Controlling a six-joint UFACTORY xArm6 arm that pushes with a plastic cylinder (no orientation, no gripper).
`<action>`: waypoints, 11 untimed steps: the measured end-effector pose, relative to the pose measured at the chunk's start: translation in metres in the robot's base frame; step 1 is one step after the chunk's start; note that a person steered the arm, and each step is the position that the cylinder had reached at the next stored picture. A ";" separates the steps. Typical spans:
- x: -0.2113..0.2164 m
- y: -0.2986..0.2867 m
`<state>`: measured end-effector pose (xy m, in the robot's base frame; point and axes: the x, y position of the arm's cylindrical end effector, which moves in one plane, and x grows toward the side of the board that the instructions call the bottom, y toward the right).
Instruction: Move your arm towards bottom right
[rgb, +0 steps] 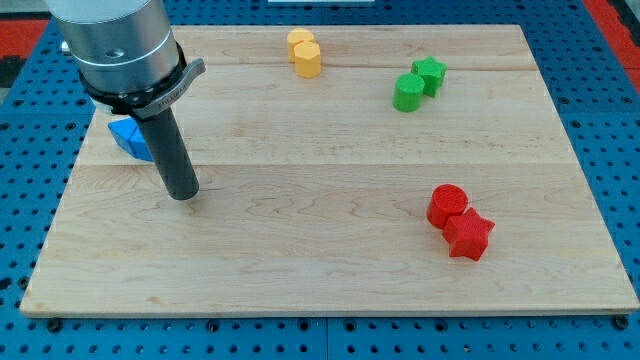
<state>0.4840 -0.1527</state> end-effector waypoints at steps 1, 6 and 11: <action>0.000 0.000; 0.020 0.011; 0.134 0.304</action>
